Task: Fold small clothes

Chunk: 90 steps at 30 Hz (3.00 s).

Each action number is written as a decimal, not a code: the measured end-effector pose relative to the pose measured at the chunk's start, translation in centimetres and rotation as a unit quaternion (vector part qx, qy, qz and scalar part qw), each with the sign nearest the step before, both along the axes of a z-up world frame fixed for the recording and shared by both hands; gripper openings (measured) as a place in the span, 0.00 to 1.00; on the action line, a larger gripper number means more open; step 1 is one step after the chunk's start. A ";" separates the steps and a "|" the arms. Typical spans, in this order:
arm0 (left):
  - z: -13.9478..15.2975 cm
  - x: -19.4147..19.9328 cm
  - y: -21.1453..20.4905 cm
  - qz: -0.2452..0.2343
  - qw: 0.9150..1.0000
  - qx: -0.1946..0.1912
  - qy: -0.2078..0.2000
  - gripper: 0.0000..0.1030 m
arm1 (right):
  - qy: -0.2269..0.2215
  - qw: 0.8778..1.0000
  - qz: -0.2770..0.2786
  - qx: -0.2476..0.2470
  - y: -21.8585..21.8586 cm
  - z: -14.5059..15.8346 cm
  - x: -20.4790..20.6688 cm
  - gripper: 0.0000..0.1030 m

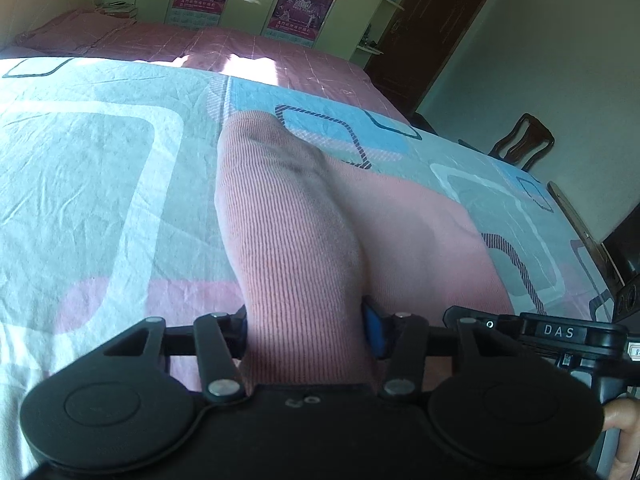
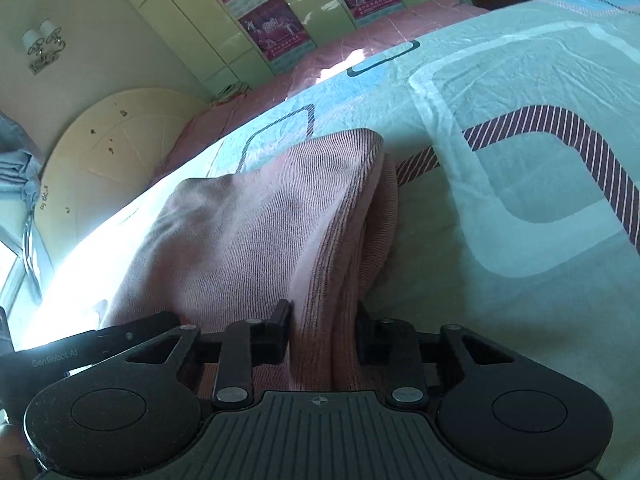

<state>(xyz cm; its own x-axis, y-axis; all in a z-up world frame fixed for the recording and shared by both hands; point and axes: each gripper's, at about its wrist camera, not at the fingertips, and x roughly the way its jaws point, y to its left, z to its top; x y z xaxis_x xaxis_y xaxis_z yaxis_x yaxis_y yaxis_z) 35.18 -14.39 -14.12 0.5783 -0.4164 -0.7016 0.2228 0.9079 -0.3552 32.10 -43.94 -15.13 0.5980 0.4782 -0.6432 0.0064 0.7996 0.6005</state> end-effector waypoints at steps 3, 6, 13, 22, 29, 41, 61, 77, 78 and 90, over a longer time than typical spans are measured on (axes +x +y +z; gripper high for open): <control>1.2 -0.3 0.2 -0.002 1.000 0.000 -0.012 0.32 | -0.012 1.000 -0.004 0.012 0.1 1.0 -0.6 0.20; 2.4 -0.7 0.5 -0.008 1.000 -0.007 -0.017 0.30 | -0.027 0.999 -0.004 0.021 0.7 2.6 -1.0 0.20; 6.0 -2.4 4.7 -0.009 0.999 -0.011 -0.043 0.30 | -0.051 0.998 0.009 0.037 5.2 7.2 -2.5 0.20; 8.9 -4.3 18.4 0.001 0.998 -0.011 -0.069 0.30 | -0.072 0.996 0.018 0.048 19.1 10.7 -3.3 0.19; 8.8 -4.2 29.0 0.024 0.997 0.011 -0.068 0.30 | -0.066 0.995 0.035 0.064 30.4 9.8 -1.8 0.19; 2.5 -1.6 36.7 0.057 0.996 0.055 -0.050 0.37 | -0.020 0.997 0.066 0.039 39.3 3.1 2.7 0.20; 2.3 3.8 36.6 0.102 0.989 0.096 -0.057 0.59 | -0.089 0.992 0.061 -0.072 42.6 5.1 6.5 0.20; 4.6 -2.5 35.0 0.100 0.984 0.132 -0.071 0.61 | -0.095 0.987 0.078 -0.101 41.7 6.4 1.0 0.20; 4.6 -3.3 34.8 0.098 0.983 0.137 -0.073 0.61 | -0.094 0.987 0.079 -0.101 41.9 6.4 0.3 0.20; 4.5 -5.9 33.7 0.093 0.976 0.181 -0.079 0.61 | -0.079 0.983 0.083 -0.146 43.4 5.0 -2.1 0.20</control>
